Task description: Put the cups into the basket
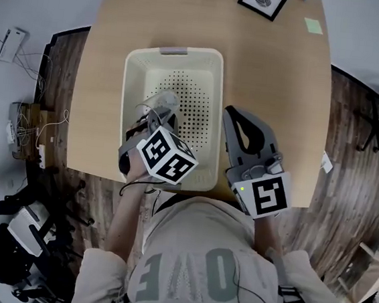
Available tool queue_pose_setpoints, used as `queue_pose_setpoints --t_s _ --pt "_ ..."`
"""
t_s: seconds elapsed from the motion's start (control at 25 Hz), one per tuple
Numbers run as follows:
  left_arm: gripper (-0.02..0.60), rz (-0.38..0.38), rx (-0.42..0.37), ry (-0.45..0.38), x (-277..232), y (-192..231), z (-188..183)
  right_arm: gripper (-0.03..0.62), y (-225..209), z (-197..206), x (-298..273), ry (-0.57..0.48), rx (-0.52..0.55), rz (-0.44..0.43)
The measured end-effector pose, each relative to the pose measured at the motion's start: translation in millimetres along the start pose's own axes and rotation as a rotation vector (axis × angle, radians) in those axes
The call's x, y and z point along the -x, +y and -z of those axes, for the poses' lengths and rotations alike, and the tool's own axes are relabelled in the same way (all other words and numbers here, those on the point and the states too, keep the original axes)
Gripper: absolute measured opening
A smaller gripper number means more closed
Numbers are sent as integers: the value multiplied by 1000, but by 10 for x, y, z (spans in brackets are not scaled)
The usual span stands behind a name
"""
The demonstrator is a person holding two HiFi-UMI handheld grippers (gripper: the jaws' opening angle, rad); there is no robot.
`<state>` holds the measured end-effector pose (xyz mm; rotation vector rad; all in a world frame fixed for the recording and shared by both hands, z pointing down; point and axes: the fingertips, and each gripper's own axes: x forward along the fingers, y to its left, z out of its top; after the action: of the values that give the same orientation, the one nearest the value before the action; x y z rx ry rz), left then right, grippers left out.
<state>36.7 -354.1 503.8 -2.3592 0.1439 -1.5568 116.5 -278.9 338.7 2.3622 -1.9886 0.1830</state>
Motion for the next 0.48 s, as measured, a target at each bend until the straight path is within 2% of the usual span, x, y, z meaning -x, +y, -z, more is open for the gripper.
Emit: queue_pose_setpoints --t_s 0.2,0.48 --pt "48 107 -53 148 -245 -189 245 -2 -74 107 -6 30 -14 8" --pt "55 174 -119 262 -427 -349 431 -2 -120 200 -15 67 -27 13"
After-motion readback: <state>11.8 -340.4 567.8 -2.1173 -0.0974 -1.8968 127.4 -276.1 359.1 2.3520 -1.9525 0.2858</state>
